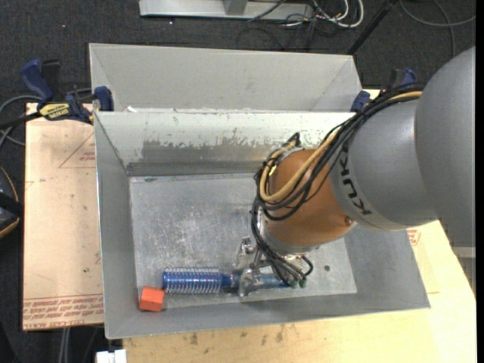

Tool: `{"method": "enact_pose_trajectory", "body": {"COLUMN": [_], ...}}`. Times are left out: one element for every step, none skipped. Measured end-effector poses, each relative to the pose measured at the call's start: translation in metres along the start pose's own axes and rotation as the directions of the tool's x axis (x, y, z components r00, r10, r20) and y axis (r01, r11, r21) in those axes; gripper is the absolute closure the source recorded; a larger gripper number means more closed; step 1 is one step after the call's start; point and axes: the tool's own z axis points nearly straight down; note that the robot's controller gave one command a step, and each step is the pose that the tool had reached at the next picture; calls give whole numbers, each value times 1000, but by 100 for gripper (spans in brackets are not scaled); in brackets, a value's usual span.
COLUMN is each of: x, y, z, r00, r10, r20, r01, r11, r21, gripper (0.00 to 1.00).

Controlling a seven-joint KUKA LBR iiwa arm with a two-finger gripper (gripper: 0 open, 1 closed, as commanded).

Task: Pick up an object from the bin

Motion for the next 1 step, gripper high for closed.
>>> {"method": "enact_pose_trajectory", "body": {"x": [-18], "y": [25], "z": [-225], "r00": [1000], "r10": [19], "r20": [10], "r01": [-19], "r11": [1000], "r21": [1], "gripper": [100]}}
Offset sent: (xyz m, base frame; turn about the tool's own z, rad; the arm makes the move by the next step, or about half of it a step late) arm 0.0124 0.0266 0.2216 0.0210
